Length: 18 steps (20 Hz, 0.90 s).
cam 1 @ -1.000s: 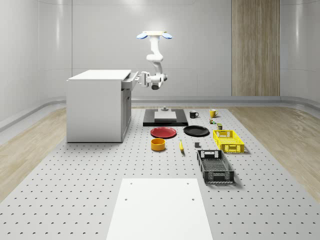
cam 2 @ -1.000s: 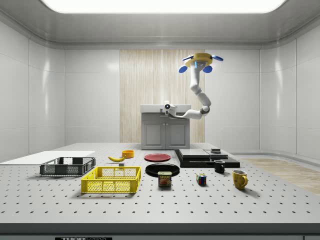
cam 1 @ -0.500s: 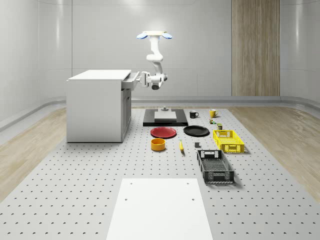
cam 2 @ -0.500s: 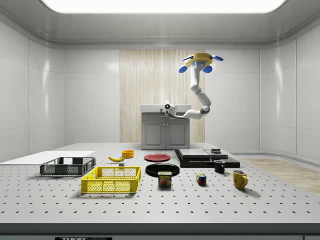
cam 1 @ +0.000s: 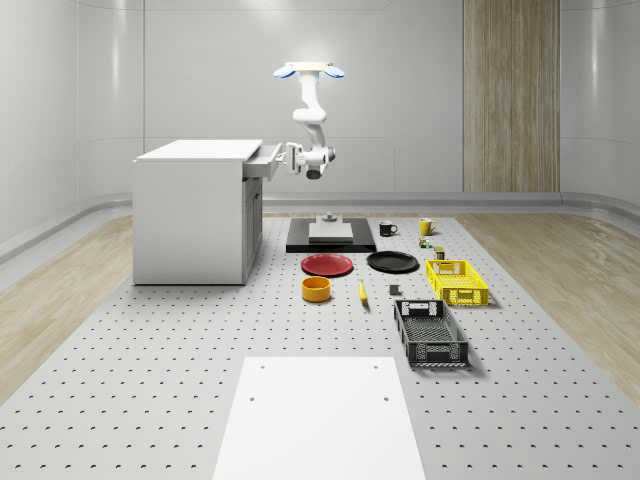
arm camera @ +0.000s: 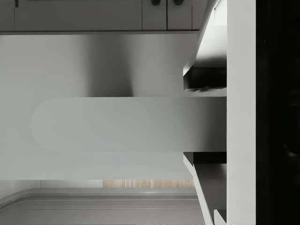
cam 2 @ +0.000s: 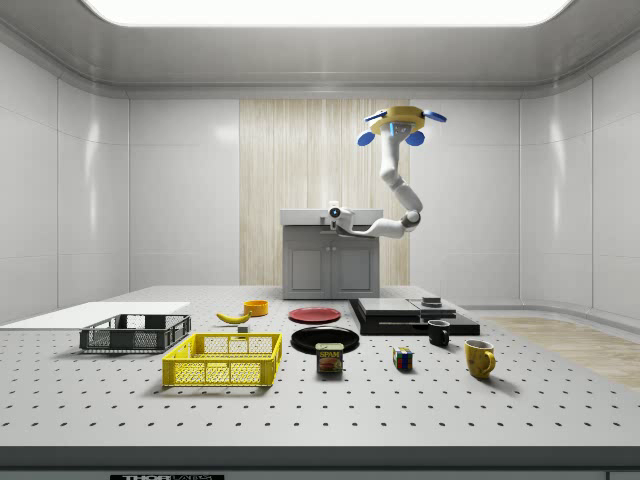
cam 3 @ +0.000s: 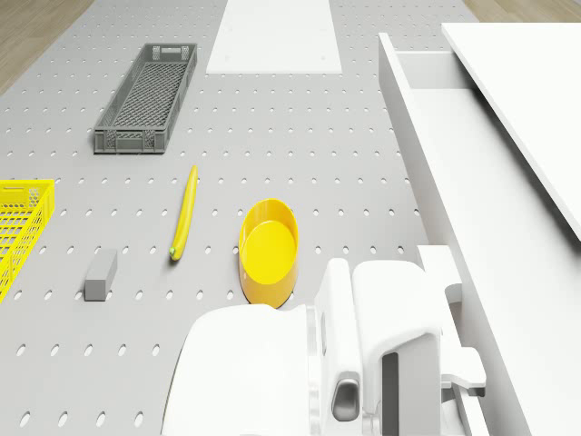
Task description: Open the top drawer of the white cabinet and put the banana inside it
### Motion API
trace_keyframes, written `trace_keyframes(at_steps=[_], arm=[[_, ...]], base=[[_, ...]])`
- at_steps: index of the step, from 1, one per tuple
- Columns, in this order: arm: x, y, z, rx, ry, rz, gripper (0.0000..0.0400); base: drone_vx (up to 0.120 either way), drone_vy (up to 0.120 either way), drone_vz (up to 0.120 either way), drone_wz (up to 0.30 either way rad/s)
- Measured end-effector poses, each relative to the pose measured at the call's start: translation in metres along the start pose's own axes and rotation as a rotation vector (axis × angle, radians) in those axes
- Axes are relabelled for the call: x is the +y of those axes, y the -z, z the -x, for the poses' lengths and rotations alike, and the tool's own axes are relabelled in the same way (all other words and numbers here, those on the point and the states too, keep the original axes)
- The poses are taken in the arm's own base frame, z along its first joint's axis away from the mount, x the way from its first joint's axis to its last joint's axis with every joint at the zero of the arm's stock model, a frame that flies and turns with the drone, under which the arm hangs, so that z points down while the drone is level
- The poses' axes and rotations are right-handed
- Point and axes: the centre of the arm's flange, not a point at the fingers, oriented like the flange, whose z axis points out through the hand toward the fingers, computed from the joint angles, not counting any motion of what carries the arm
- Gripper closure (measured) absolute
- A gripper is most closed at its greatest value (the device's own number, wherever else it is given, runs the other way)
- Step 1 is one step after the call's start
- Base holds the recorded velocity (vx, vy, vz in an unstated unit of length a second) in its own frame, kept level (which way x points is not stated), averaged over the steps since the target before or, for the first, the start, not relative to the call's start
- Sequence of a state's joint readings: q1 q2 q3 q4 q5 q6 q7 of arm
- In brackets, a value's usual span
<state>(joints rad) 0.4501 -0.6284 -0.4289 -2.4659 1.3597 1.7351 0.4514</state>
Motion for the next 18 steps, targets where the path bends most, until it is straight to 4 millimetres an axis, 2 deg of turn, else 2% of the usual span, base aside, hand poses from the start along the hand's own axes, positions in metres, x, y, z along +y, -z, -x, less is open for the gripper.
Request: trace_keyframes(at_steps=[1, 4, 7, 9, 13, 14, 18], arm=[[0.003, 0.005, -0.004, 0.008, -0.011, 0.013, 0.0171], [-0.001, 0.016, 0.002, 0.006, -0.024, 0.008, 0.0237], [-0.003, 0.029, 0.005, 0.003, -0.025, 0.003, 0.0267], [-0.004, 0.039, 0.006, 0.002, -0.025, 0.001, 0.0276], [-0.004, 0.060, 0.007, 0.002, -0.031, 0.003, 0.0264], [-0.003, 0.065, 0.006, 0.008, -0.002, 0.009, 0.0244], [-0.002, 0.087, 0.005, 0.003, -0.009, 0.003, 0.0276]], base=[[0.000, 0.000, 0.000, 0.000], [0.000, 0.000, 0.000, 0.000], [0.000, 0.000, 0.000, 0.000], [0.000, 0.000, 0.000, 0.000], [0.000, 0.000, 0.000, 0.000], [0.000, 0.000, 0.000, 0.000], [0.000, 0.000, 0.000, 0.000]])
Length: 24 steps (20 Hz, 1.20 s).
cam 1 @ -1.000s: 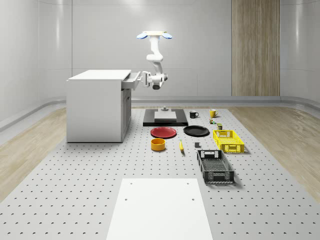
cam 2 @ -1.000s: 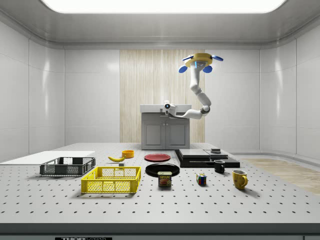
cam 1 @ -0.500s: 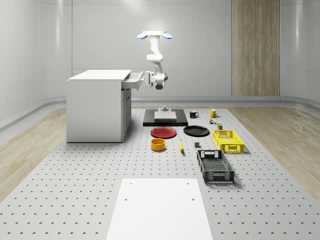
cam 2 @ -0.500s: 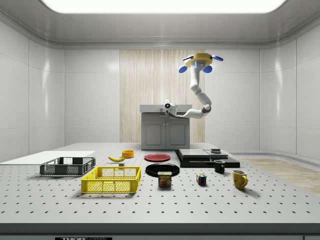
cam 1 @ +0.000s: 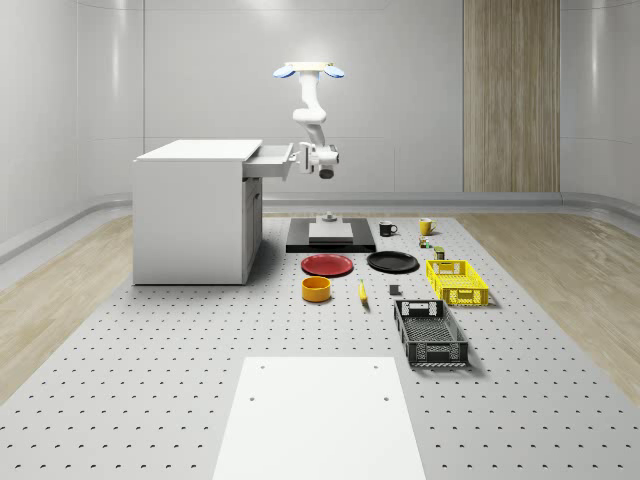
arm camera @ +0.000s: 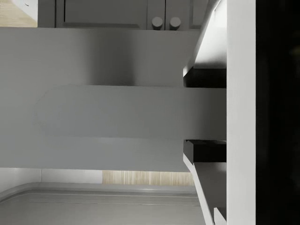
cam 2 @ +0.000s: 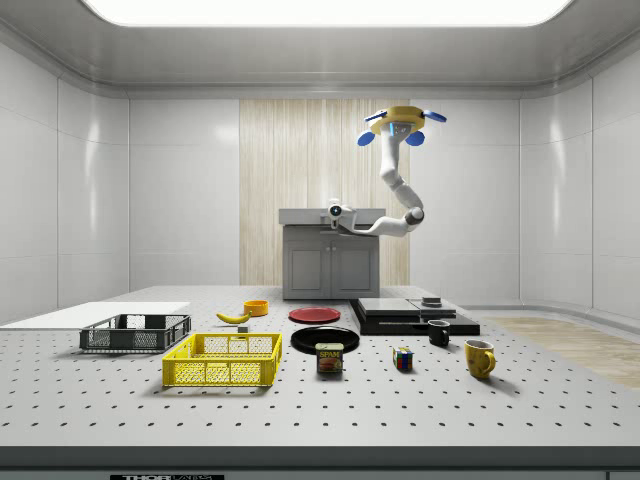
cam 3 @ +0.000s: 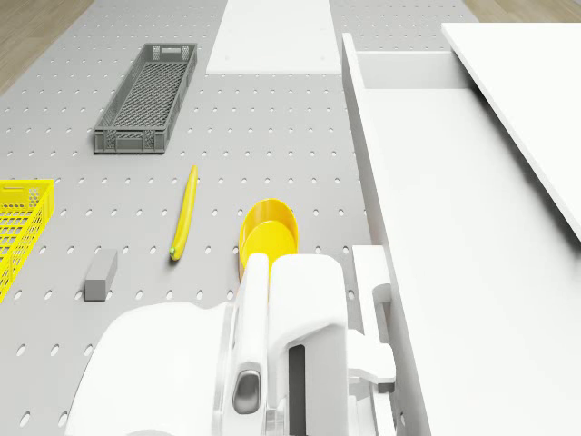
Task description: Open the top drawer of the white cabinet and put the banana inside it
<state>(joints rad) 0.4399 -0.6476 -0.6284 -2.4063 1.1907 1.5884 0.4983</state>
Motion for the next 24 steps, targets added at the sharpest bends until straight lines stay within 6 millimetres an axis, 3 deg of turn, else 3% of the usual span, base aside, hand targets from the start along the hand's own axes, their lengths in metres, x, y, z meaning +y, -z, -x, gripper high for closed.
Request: trace_keyframes(at_steps=[2, 3, 4, 7, 11, 14, 18, 24], arm=[[-0.001, 0.011, 0.001, -0.001, -0.007, -0.001, 0.0276], [0.007, 0.016, -0.009, 0.005, 0.034, 0.007, 0.0183], [0.006, 0.024, -0.004, 0.018, -0.022, 0.023, 0.0184], [0.003, 0.041, -0.001, 0.009, -0.019, 0.012, 0.0243], [0.000, 0.059, 0.001, 0.002, -0.017, 0.003, 0.0099], [-0.001, 0.068, 0.002, -0.001, -0.017, -0.001, 0.0047], [-0.002, 0.074, 0.002, -0.003, -0.017, -0.003, 0.0017], [-0.002, 0.078, 0.002, -0.004, -0.017, -0.005, 0.0004]], base=[[0.000, 0.000, 0.000, 0.000], [0.000, 0.000, 0.000, 0.000], [0.000, 0.000, 0.000, 0.000], [0.000, 0.000, 0.000, 0.000], [0.000, 0.060, 0.000, 0.000], [0.000, 0.120, 0.000, 0.000], [0.000, 0.120, 0.000, 0.000], [0.000, 0.120, 0.000, 0.000]])
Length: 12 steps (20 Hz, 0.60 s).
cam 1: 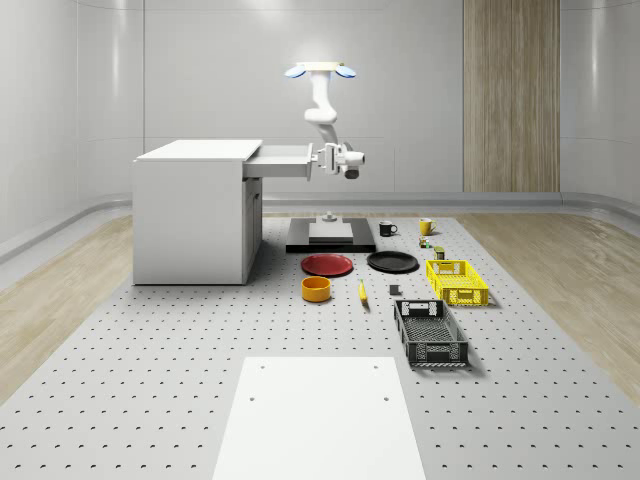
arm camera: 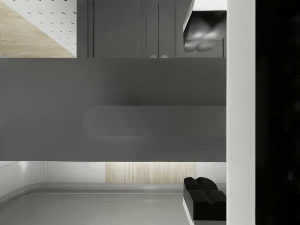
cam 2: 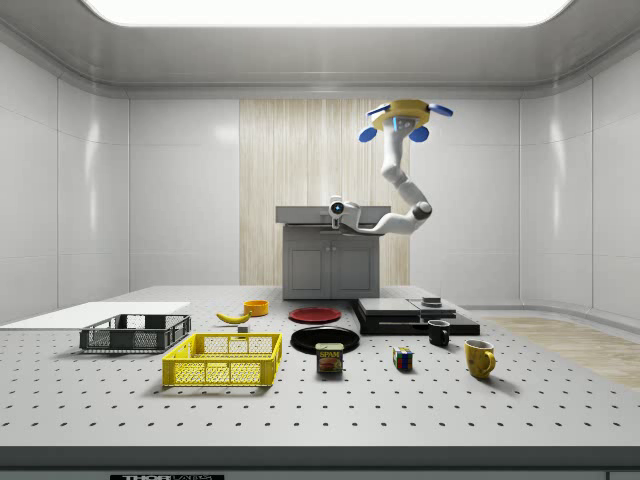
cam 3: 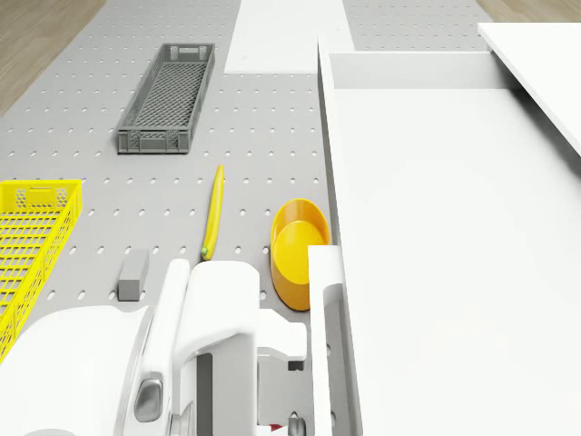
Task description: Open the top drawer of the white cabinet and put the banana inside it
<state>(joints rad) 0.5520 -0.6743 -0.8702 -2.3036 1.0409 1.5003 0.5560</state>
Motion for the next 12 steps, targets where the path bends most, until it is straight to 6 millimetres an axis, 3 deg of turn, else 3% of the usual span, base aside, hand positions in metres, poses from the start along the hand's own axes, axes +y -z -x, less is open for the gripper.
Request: trace_keyframes(at_steps=[4, 12], arm=[[-0.0001, 0.0007, 0.0000, 0.000, 0.000, 0.000, 0.0001], [-0.0001, 0.0011, -0.0001, 0.000, 0.000, -0.001, 0.0000]], base=[[0.000, 0.120, 0.000, 0.000], [0.115, 0.120, 0.000, 0.000]])
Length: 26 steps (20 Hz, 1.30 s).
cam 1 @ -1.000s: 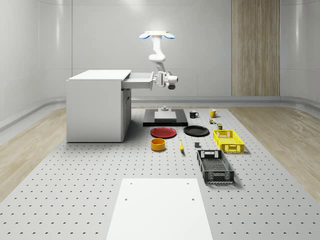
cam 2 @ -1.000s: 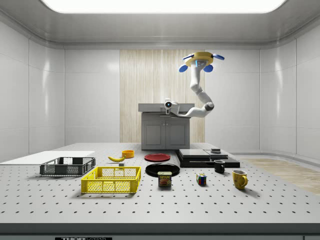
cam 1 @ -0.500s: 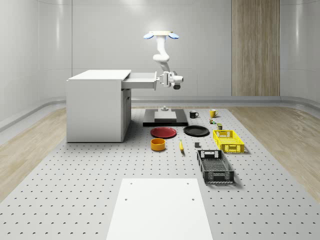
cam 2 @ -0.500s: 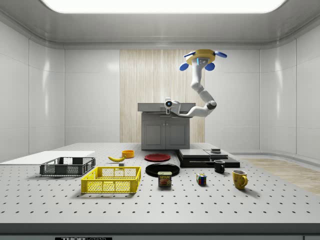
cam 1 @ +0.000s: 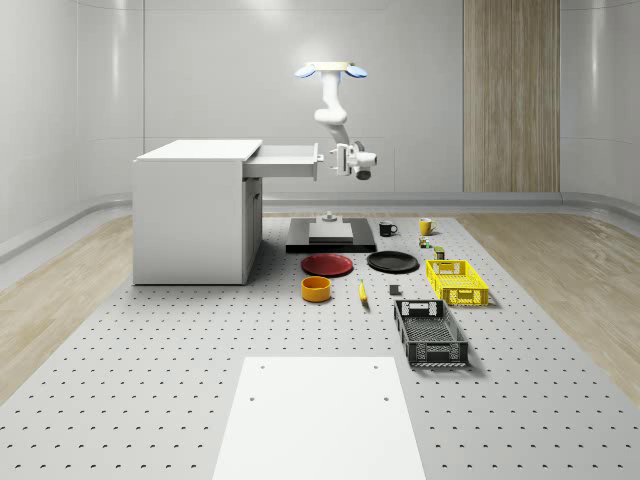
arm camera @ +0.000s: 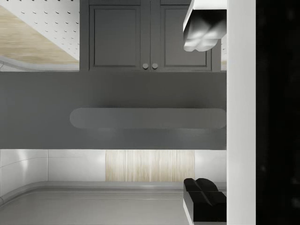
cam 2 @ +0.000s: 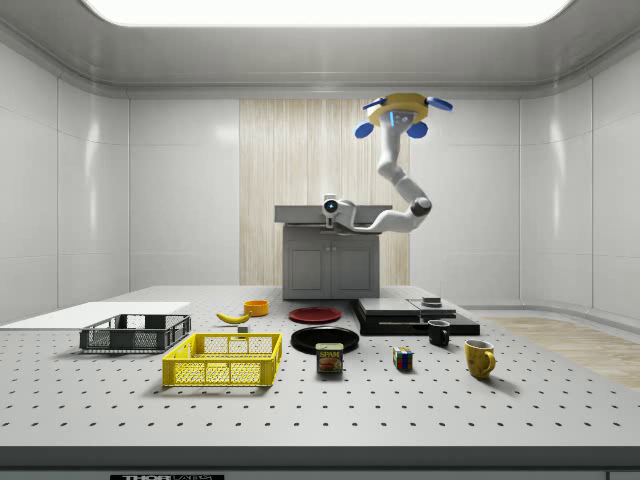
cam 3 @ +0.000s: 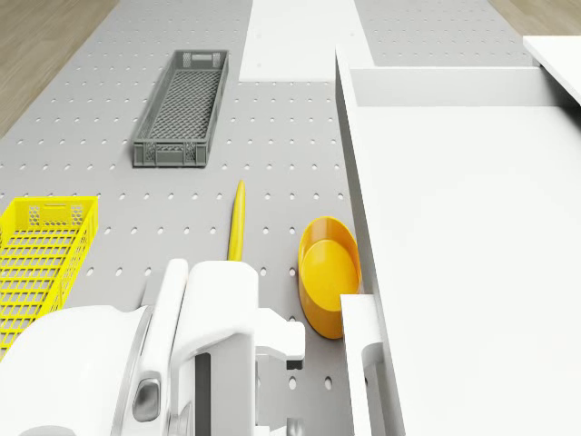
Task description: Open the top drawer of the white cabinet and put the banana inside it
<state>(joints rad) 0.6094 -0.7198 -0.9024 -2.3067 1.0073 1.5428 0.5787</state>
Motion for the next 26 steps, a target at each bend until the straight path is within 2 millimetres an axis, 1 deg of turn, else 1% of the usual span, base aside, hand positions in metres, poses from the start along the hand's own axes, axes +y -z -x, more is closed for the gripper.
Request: trace_keyframes(at_steps=[12, 23, 24, 26], arm=[[0.000, 0.000, 0.000, 0.000, 0.000, 0.000, 0.0000], [0.000, 0.000, 0.000, 0.000, 0.000, 0.000, 0.0000], [0.004, 0.005, 0.000, -0.068, -0.005, -0.067, 0.0000], [0.027, -0.005, -0.024, -0.303, -0.002, -0.299, 0.0000]], base=[[0.120, 0.120, 0.000, 0.000], [0.120, 0.000, 0.000, 0.000], [0.120, 0.000, 0.000, 0.000], [0.120, 0.000, 0.000, 0.000]])
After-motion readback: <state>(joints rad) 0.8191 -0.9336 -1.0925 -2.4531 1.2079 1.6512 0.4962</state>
